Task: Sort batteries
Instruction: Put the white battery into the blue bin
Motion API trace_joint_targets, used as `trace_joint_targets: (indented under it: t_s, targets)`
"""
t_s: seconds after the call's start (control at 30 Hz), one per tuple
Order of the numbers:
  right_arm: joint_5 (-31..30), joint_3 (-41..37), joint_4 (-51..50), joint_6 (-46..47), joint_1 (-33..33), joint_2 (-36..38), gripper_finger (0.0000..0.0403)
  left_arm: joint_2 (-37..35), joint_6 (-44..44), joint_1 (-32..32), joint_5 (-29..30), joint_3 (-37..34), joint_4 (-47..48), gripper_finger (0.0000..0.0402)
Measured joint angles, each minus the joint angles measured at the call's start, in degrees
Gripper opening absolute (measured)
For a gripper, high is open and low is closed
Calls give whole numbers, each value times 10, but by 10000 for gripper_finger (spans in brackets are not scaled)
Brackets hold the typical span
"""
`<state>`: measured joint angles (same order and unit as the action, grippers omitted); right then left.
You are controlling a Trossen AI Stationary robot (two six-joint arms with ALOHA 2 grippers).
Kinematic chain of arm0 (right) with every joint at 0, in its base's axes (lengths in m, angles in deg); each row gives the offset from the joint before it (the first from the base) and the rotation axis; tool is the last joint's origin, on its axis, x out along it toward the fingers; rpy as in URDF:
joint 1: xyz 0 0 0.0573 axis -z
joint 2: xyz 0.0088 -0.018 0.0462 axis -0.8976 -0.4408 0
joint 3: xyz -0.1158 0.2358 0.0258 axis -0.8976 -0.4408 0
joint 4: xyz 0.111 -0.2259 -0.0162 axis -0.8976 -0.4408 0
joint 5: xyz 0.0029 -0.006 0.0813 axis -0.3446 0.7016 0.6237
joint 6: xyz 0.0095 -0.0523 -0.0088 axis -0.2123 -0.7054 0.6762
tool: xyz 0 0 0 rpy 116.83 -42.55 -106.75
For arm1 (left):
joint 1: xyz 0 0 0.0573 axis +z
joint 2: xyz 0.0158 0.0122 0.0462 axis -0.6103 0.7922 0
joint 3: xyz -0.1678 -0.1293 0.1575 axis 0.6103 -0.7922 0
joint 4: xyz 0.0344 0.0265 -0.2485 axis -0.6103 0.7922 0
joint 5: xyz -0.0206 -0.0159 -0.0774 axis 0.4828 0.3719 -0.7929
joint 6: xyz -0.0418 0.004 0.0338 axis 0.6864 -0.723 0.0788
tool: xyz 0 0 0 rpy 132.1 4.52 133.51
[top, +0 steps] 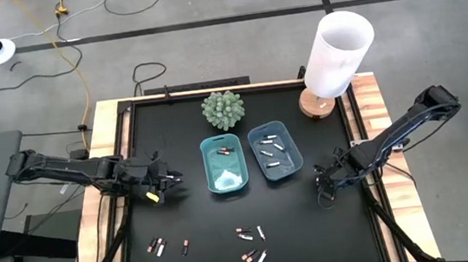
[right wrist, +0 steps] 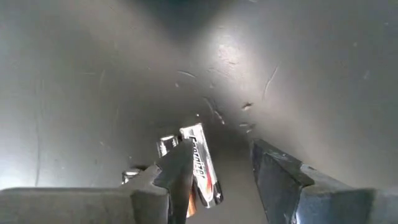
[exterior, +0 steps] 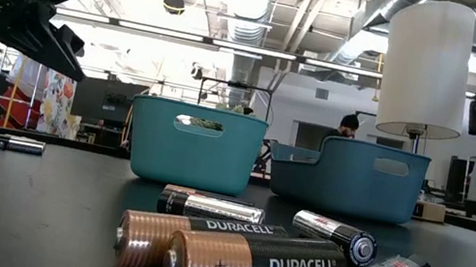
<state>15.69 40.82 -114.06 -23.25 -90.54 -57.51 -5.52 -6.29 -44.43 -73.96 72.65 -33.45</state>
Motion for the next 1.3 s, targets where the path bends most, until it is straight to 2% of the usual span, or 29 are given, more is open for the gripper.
trace_joint_targets:
  t_s: [0.17,0.6,0.7,0.97,1.13,1.3]
  targets:
    - [10,-29,49,0,0,0,176,0,0,0,0,0,0,97]
    - [7,-64,58,15,0,2,169,0,0,0,0,0,0,97]
    - [5,-66,54,12,0,1,141,0,0,0,0,0,0,97]
    - [-3,-63,50,-19,1,2,16,0,0,0,0,0,0,97]
    - [-2,-10,-40,0,2,-3,16,0,0,0,0,0,0,97]
    - [-55,100,-182,-2,2,-1,13,0,0,0,0,0,4,97]
